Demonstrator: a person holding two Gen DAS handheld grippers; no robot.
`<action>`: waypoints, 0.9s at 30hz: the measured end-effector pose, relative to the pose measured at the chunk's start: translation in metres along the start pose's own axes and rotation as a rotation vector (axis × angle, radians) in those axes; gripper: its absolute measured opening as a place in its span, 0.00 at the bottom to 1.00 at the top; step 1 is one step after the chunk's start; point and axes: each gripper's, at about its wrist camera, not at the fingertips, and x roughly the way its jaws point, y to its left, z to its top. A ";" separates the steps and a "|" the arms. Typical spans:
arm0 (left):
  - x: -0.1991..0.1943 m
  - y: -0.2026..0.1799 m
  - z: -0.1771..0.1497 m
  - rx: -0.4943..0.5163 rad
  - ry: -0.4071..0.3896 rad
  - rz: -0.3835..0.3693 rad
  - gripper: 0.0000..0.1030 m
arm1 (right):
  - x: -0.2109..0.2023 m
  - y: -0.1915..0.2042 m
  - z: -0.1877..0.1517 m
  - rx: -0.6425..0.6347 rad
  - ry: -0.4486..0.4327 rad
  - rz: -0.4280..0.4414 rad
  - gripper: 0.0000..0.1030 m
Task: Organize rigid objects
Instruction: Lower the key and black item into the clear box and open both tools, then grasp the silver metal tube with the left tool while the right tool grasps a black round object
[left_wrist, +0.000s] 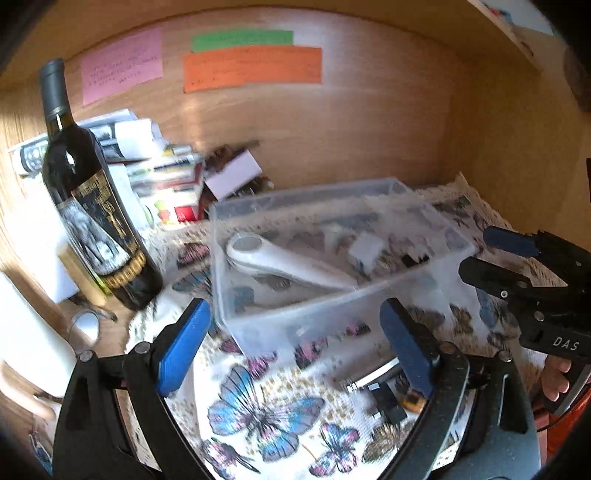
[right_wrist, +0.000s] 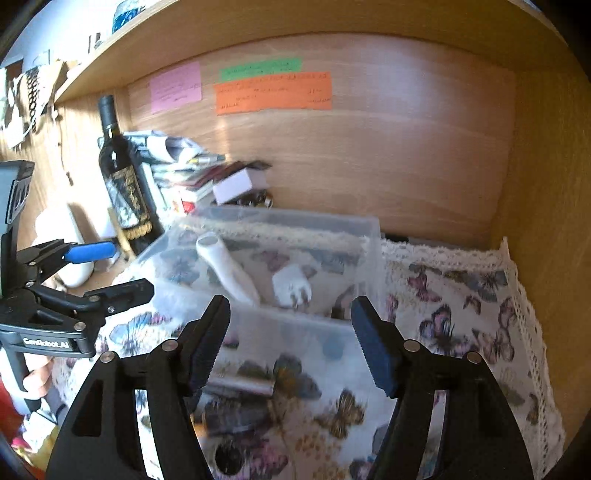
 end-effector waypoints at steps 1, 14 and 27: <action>0.002 -0.003 -0.006 0.004 0.013 -0.006 0.91 | -0.001 0.001 -0.003 0.001 0.004 -0.004 0.63; 0.044 -0.044 -0.041 0.101 0.192 -0.124 0.64 | -0.003 -0.004 -0.059 0.098 0.124 0.028 0.63; 0.059 -0.057 -0.050 0.163 0.245 -0.167 0.16 | -0.013 -0.002 -0.074 0.117 0.151 0.070 0.63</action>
